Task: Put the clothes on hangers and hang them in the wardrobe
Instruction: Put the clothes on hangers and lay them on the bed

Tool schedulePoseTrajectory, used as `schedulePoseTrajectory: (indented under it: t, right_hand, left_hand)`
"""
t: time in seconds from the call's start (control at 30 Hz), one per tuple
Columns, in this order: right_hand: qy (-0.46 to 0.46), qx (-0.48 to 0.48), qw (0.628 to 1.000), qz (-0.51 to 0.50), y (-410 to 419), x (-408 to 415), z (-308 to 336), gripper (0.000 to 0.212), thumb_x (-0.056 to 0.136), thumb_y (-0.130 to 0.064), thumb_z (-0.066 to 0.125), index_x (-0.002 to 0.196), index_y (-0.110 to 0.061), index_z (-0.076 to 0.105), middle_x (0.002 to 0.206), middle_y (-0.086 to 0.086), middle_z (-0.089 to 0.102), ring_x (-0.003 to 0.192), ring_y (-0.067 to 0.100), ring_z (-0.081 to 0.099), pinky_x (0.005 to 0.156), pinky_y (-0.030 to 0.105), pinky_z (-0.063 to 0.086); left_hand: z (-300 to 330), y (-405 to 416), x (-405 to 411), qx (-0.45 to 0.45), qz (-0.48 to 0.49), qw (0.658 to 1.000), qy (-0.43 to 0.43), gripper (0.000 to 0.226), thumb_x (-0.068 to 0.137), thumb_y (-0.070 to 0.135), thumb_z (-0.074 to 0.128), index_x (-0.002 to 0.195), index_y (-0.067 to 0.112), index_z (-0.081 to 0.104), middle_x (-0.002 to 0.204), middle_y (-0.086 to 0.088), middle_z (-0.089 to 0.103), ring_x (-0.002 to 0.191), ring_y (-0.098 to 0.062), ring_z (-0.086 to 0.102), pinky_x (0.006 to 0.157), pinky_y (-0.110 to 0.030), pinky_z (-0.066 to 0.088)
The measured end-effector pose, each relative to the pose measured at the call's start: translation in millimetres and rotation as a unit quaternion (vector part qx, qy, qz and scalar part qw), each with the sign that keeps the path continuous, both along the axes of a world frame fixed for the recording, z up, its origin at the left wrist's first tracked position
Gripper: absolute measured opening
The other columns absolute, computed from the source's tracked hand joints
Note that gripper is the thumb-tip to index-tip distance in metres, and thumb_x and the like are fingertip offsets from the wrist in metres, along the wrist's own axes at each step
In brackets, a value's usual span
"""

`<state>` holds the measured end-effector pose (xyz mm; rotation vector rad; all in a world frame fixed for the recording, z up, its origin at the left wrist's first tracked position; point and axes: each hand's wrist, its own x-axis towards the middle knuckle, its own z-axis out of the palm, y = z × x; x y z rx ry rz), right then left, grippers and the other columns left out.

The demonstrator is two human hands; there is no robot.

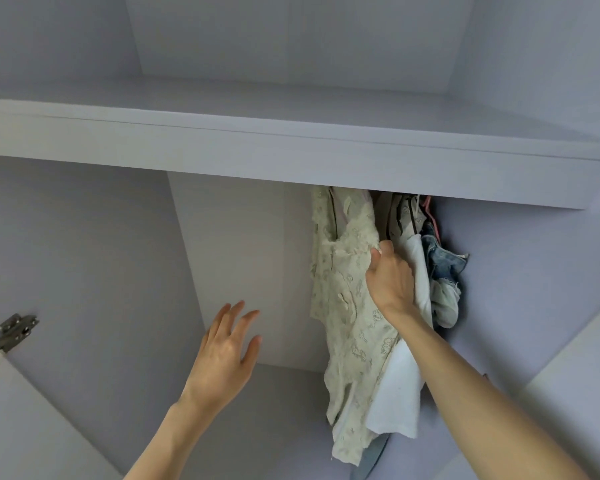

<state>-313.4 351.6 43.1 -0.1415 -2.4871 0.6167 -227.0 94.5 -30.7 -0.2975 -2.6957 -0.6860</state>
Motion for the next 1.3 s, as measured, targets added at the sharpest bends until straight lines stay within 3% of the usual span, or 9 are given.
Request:
schedulePoseTrajectory:
  t: [0.17,0.4,0.67,0.8,0.97,1.03,1.1,1.23,1.3]
  right_hand:
    - [0.018,0.050,0.988,0.146,-8.2,42.7,-26.0,0.016,0.088,-0.013,0.060,0.076,-0.003,0.055,0.055,0.013,0.058,0.050,0.036,0.057,0.047,0.026,0.026]
    - [-0.080,0.127,0.939,0.308,-34.8,79.9,-16.9,0.021,0.092,-0.028,0.053,0.079,-0.013,0.059,0.056,-0.012,0.040,0.056,0.013,0.040,0.051,0.026,0.031]
    - [0.086,0.118,0.900,0.411,-90.6,135.2,-5.8,0.026,0.082,-0.028,0.047,0.062,-0.014,0.057,0.050,-0.017,0.028,0.051,0.010,0.029,0.045,0.007,0.013]
    - [0.104,0.094,0.897,0.419,-114.0,166.4,-8.2,0.028,0.081,-0.029,0.047,0.066,-0.015,0.065,0.045,-0.013,0.049,0.038,0.005,0.037,0.039,0.013,0.027]
    - [0.101,0.019,0.925,0.367,-143.0,210.4,-24.2,0.029,0.079,-0.032,0.051,0.077,-0.016,0.075,0.062,-0.008,0.069,0.046,0.002,0.054,0.045,0.016,0.040]
    - [0.098,-0.002,0.920,0.380,-155.6,227.6,-32.5,0.016,0.076,-0.019,0.063,0.080,-0.010,0.075,0.070,-0.001,0.072,0.053,-0.003,0.049,0.054,0.017,0.038]
    - [0.059,-0.043,0.914,0.399,-168.2,243.2,-39.1,0.016,0.074,0.001,0.068,0.087,-0.003,0.074,0.079,0.009,0.073,0.061,0.002,0.051,0.063,0.031,0.040]
    - [0.002,-0.078,0.873,0.481,-191.9,271.2,-35.7,0.020,0.075,0.011,0.064,0.092,0.003,0.072,0.080,0.017,0.072,0.062,-0.007,0.041,0.070,0.038,0.039]
    - [-0.033,-0.093,0.836,0.540,-206.6,284.6,-32.0,0.015,0.082,-0.001,0.062,0.092,0.000,0.073,0.072,0.017,0.069,0.053,0.005,0.040,0.077,0.026,0.035]
  left_hand:
    - [4.5,-9.0,9.6,0.009,0.003,1.000,-0.001,0.055,0.089,0.043,0.029,0.131,0.014,0.048,0.139,-0.013,0.043,0.128,-0.034,0.041,0.100,-0.046,0.041]
    - [12.7,-54.9,37.1,0.045,0.064,0.997,0.019,0.054,0.094,0.037,0.040,0.141,0.010,0.036,0.143,-0.015,0.037,0.132,-0.032,0.035,0.105,-0.044,0.034]
    - [25.3,-135.8,113.5,0.018,0.147,0.987,0.066,0.054,0.093,0.044,0.029,0.143,0.025,0.022,0.144,-0.010,0.035,0.137,-0.027,0.026,0.110,-0.047,0.024]
    - [43.7,-165.4,173.4,0.034,0.191,0.976,0.102,0.043,0.093,0.045,0.037,0.125,0.018,0.044,0.114,-0.003,0.054,0.107,-0.023,0.045,0.095,-0.040,0.036]
    - [35.9,-181.8,260.8,0.053,0.235,0.968,0.073,0.042,0.093,0.053,0.040,0.102,0.016,0.058,0.086,0.011,0.053,0.074,-0.019,0.054,0.067,-0.036,0.045]
    - [30.1,-179.2,297.7,0.026,0.258,0.963,0.070,0.044,0.091,0.053,0.031,0.093,0.019,0.059,0.079,0.013,0.054,0.066,-0.015,0.053,0.057,-0.032,0.046]
    - [33.4,-172.8,330.4,-0.015,0.299,0.951,0.079,0.039,0.093,0.049,0.031,0.089,0.021,0.058,0.072,0.013,0.057,0.057,-0.012,0.050,0.047,-0.024,0.041]
    - [52.3,-155.3,395.2,-0.058,0.395,0.911,0.101,0.022,0.096,0.032,0.048,0.086,0.017,0.061,0.070,0.009,0.061,0.064,-0.013,0.050,0.047,-0.006,0.024]
    - [59.8,-143.4,430.8,-0.086,0.438,0.888,0.110,0.023,0.095,0.029,0.047,0.083,0.015,0.060,0.069,0.008,0.059,0.076,-0.013,0.045,0.049,-0.005,0.019]
